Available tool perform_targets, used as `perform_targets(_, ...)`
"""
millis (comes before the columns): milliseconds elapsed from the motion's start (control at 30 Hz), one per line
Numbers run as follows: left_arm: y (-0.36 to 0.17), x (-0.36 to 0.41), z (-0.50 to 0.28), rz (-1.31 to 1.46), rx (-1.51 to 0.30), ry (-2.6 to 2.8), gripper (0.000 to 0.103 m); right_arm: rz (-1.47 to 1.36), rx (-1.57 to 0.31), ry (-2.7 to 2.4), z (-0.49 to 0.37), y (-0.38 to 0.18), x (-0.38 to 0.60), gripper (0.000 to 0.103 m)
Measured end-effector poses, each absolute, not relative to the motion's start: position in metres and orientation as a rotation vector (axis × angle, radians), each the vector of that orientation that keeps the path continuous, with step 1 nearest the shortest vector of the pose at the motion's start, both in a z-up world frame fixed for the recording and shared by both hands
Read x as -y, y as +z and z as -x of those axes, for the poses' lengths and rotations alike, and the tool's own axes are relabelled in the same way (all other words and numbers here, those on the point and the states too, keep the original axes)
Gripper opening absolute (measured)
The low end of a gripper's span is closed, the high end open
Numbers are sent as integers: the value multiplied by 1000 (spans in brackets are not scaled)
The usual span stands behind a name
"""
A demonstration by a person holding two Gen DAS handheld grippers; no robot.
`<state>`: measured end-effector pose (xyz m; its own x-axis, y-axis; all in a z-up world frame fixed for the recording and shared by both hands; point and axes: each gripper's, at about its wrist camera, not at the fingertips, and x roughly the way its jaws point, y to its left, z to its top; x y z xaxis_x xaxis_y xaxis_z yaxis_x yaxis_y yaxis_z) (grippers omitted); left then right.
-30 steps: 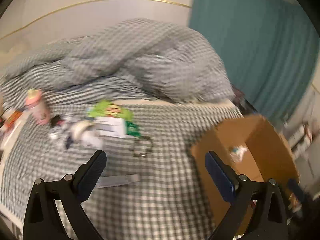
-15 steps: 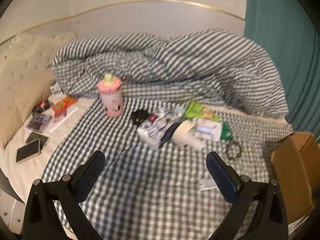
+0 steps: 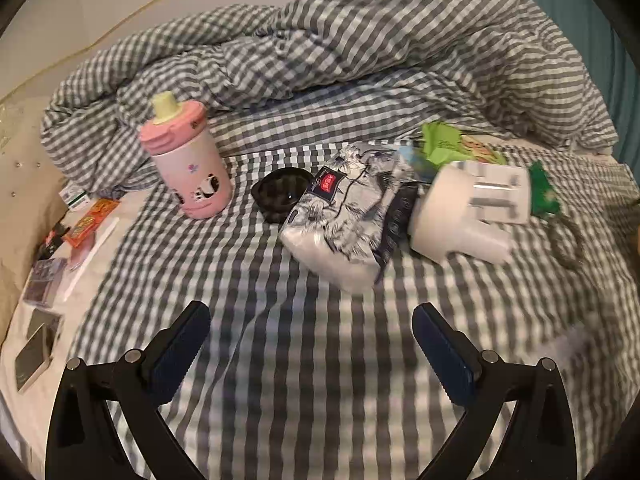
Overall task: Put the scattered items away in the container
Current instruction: 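Grasp the floral tissue pack with the left tool while the right grasps the green packet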
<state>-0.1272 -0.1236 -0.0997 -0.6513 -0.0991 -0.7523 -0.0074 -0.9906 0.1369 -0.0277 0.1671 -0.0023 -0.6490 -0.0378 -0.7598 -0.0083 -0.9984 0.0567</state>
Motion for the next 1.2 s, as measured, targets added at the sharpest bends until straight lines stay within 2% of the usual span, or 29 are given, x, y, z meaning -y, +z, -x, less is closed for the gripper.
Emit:
perform_targets(400, -160, 106, 205, -1424, 269, -2787, 103, -1542, 134, -2742, 131, -77, -181, 67)
perform_targets(500, -159, 109, 213, -1432, 226, -2833, 103, -1569, 109, -2738, 144, -88, -175, 67)
perform_targets(567, -157, 115, 214, -1437, 156, -2865, 85, -1585, 94, -2735, 151, -96, -171, 67)
perform_targets(600, -156, 118, 215, -1465, 116, -2873, 47, -1589, 93, -2733, 154, -98, -169, 67)
perform_targets(633, -155, 121, 215, -1486, 82, -2870, 30, -1589, 91, -2732, 156, -99, -168, 67)
perform_targets(733, -142, 129, 206, -1480, 17, -2854, 23, -1560, 55, -2754, 165, -97, -164, 67)
perform_targets(833, -122, 135, 188, -1435, -23, -2855, 23, -1502, 33, -2755, 177, -90, -159, 67)
perform_targets(967, -98, 140, 165, -1373, -69, -2889, 23, -1515, -89, -2778, 202, -93, -150, 67)
perform_targets(1000, -93, 141, 158, -1363, -63, -2896, 23, -1548, -94, -2765, 210, -97, -150, 64)
perform_targets(1033, -91, 141, 155, -1360, -55, -2901, 23, -1562, -83, -2748, 216, -99, -150, 56)
perform_targets(1200, -92, 142, 149, -1375, -20, -2866, 23, -1575, -51, -2694, 243, -111, -149, 52)
